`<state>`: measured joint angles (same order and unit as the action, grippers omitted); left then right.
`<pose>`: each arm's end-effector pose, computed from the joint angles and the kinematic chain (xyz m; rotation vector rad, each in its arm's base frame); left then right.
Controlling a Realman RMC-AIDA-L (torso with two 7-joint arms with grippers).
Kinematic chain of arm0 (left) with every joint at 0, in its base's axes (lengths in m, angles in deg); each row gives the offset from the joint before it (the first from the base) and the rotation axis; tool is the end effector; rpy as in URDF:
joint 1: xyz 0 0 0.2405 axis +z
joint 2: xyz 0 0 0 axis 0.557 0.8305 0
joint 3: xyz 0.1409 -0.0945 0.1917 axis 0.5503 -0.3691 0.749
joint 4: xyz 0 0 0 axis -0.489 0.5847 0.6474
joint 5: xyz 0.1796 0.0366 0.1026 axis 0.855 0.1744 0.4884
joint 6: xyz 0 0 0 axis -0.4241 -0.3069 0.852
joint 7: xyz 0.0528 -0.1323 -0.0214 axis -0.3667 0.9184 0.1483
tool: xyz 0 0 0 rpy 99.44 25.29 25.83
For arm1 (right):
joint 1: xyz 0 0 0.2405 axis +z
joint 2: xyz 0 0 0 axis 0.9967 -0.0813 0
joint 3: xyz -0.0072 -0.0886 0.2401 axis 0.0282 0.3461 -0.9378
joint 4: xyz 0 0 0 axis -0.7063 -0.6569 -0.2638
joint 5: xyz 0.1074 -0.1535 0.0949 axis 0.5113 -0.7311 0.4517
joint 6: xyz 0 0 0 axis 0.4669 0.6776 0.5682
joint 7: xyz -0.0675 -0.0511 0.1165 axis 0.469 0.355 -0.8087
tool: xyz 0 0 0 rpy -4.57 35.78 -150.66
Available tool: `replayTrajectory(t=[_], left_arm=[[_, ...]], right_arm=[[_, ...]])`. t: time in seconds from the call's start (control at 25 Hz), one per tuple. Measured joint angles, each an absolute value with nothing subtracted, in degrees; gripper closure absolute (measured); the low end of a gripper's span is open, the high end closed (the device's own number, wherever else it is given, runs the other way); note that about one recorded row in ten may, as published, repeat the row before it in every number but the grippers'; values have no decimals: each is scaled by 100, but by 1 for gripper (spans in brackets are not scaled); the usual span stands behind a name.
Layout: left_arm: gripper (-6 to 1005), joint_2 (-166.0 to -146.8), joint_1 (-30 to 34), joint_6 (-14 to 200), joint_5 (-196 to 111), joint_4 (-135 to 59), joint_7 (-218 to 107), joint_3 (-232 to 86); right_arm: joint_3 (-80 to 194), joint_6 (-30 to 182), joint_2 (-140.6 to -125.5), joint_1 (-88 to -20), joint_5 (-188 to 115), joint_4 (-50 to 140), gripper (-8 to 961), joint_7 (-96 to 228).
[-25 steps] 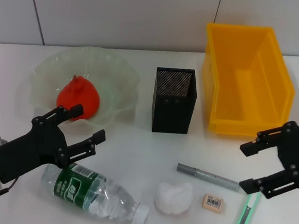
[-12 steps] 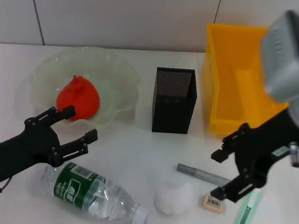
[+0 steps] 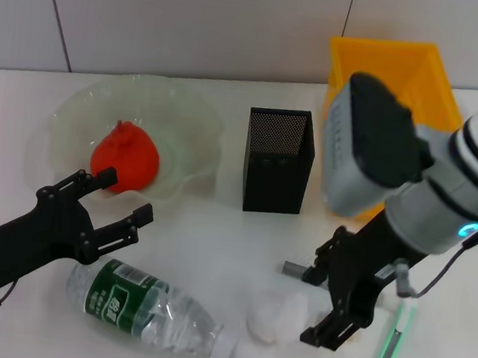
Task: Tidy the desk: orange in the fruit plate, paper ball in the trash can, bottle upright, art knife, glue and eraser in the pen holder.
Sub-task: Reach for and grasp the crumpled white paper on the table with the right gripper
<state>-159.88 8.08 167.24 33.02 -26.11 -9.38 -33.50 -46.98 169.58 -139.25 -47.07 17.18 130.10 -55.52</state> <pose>-0.2927 0.3004 -0.0372 -2.3747 -0.5059 -0.9230 0.1351 0.3238 -0.0103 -3.0403 0.2384 -0.6294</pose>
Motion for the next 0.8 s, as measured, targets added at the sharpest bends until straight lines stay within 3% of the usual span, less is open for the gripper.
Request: replayTrajectory(t=[0.8], left_arm=[[201,-15988,819,16717,3304,-2611,-933,-3348]], right_arm=[[-3921,15740,-13954,-4546,1715,11950,207,-5536]])
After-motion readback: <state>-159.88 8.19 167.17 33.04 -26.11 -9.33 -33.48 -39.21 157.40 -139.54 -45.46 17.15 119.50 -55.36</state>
